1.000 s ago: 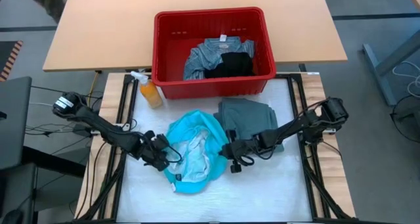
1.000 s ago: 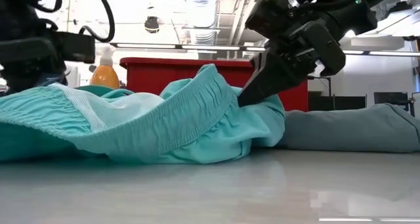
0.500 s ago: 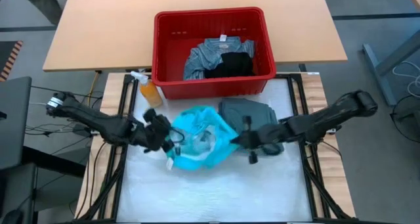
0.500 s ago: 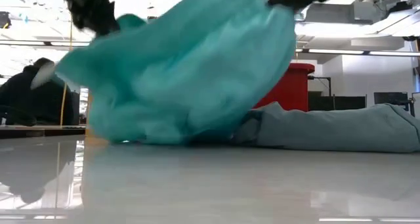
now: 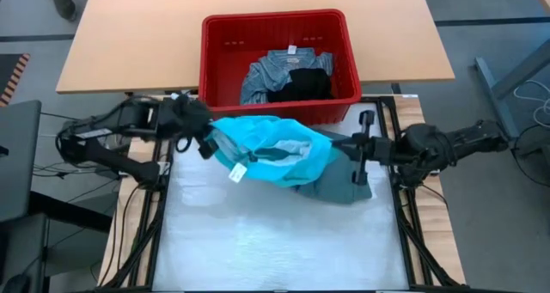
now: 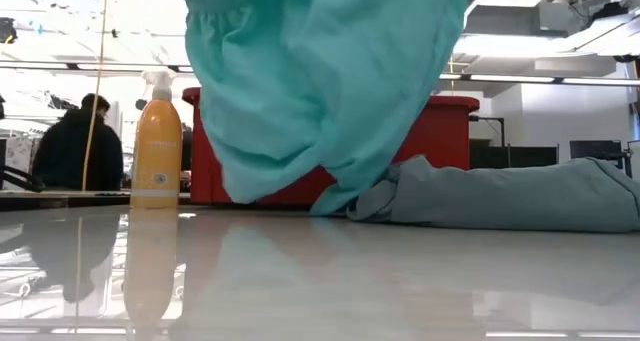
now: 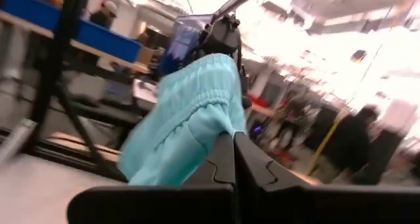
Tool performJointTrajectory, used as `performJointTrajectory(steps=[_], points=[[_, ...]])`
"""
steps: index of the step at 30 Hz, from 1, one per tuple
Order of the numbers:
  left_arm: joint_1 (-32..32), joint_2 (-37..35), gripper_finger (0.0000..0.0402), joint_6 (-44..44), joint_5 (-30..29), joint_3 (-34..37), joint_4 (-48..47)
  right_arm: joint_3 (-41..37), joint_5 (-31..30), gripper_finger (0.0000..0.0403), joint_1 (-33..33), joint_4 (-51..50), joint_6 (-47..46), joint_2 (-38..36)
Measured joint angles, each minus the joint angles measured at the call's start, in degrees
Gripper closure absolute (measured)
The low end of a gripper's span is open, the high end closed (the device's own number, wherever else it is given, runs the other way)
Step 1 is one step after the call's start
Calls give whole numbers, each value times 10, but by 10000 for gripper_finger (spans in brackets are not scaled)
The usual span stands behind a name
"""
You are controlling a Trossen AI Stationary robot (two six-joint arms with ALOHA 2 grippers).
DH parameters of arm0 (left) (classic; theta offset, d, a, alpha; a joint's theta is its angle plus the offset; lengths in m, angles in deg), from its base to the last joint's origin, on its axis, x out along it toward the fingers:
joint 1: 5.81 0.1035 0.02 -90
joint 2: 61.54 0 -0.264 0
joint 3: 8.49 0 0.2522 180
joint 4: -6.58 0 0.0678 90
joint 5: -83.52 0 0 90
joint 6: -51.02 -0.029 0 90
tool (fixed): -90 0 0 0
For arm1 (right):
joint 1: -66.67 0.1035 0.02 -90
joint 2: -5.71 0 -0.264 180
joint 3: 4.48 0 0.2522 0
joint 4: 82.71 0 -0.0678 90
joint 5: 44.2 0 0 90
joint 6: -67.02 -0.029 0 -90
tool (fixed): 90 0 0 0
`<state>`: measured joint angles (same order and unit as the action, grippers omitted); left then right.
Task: Fold Laundry from Bin
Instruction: Remove the light blue shorts from the red bin on the table
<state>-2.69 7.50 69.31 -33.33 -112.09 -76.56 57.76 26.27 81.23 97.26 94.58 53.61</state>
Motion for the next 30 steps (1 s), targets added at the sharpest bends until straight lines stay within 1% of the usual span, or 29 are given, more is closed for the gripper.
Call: performJointTrajectory(steps=[3,6,7,9,11,12,14,15,16,18,19,20,21,22,23,24,25,26,28,29,30], points=[[26,41,401,-57,-20,-77,-30,7,1,384,-29,27,43,7],[48,89,401,-95,-7,-152,-40,22,3,384,-68,31,45,27],[52,107,401,-106,-7,-177,-47,26,13,384,-82,26,55,34],[57,141,401,-130,-35,-231,-70,37,42,384,-111,19,112,48],[67,175,401,-154,-85,-287,-94,50,46,384,-139,11,160,60],[74,190,401,-162,-101,-314,-104,62,47,384,-156,13,161,65],[90,220,401,-168,-96,-371,-121,89,57,384,-194,16,128,71],[97,233,401,-166,-74,-398,-128,104,87,384,-209,-4,102,73],[101,243,401,-156,-41,-421,-137,121,147,385,-221,-46,78,75],[104,257,401,-139,51,-453,-156,151,304,385,-239,-154,39,76],[105,256,401,-130,102,-450,-160,162,330,385,-242,-190,29,85],[106,251,402,-125,148,-440,-167,170,325,385,-240,-209,18,88],[110,250,402,-122,180,-434,-184,174,280,385,-238,-211,3,88],[112,250,401,-117,189,-431,-202,173,220,385,-239,-215,-9,90],[114,249,401,-106,184,-428,-212,172,178,385,-238,-221,-18,90],[114,248,401,-93,174,-419,-205,174,175,385,-238,-219,-26,89],[115,242,401,-81,175,-405,-202,176,191,385,-239,-227,-30,86],[115,234,401,-72,191,-392,-210,176,233,385,-237,-251,-33,84],[112,228,401,-71,243,-376,-205,174,329,385,-223,-307,-37,86],[109,226,401,-71,268,-366,-206,174,330,385,-212,-323,-35,87],[107,225,401,-70,284,-356,-208,173,317,385,-200,-330,-35,87]])
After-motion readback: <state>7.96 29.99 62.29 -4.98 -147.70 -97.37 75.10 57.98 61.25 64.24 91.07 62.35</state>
